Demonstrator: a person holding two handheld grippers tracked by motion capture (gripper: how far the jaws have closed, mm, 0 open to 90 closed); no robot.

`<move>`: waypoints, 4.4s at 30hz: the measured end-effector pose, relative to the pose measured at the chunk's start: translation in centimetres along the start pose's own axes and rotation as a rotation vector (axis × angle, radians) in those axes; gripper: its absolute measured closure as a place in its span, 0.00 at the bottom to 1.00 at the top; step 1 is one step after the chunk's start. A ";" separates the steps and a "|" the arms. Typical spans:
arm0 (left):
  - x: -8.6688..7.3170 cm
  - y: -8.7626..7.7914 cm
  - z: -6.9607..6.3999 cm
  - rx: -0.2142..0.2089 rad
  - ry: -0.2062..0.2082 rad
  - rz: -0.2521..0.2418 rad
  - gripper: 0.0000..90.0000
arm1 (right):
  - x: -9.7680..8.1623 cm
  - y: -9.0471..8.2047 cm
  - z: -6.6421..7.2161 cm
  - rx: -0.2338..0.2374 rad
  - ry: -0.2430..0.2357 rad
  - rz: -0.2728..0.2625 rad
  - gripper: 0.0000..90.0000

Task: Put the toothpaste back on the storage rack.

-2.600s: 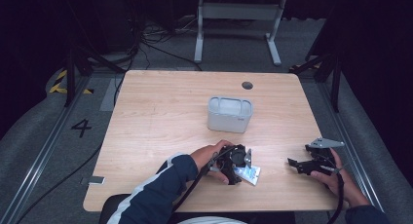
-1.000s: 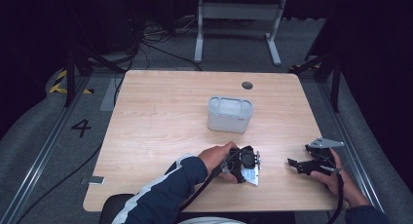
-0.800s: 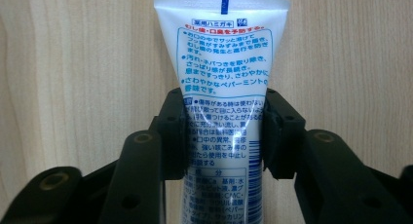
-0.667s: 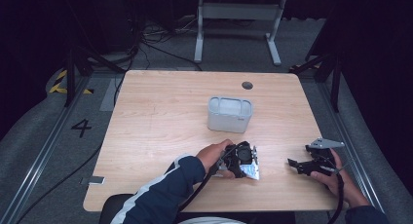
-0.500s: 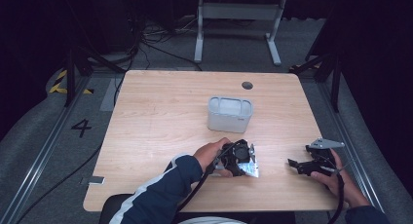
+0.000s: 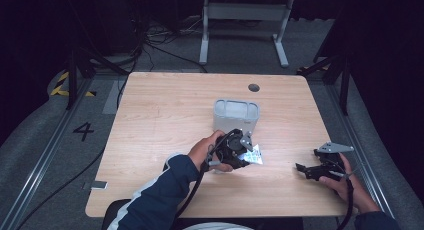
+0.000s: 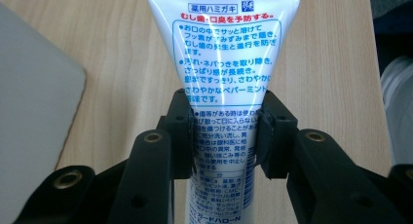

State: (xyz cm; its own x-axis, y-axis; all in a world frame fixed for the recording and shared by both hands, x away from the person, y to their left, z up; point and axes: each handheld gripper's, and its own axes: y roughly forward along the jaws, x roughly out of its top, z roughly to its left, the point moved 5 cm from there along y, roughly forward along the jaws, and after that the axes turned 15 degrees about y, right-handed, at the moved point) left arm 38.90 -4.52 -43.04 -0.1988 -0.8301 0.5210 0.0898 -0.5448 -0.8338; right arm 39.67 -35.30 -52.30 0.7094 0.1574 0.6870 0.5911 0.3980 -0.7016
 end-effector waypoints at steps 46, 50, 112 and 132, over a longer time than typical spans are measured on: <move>1.4 -10.0 4.7 0.332 -0.117 -0.416 0.73 | 0.0 0.0 0.0 0.001 -0.001 0.001 0.02; 1.7 -10.1 5.5 0.341 -0.118 -0.424 0.73 | 0.0 0.0 0.0 0.002 -0.002 0.001 0.02; -0.8 -4.3 13.5 0.412 -0.224 -0.482 0.71 | -0.2 -0.2 -0.1 0.004 0.002 -0.002 0.02; -2.5 -2.9 12.5 0.383 -0.219 -0.419 0.69 | -0.3 -0.4 -0.1 0.003 0.000 0.000 0.02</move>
State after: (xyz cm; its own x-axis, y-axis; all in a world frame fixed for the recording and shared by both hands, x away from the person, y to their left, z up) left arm 51.37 -2.33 -39.61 -0.0911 -0.5191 0.8498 0.4002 -0.8005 -0.4461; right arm 39.25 -35.59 -52.30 0.7096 0.1573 0.6869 0.5898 0.4008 -0.7011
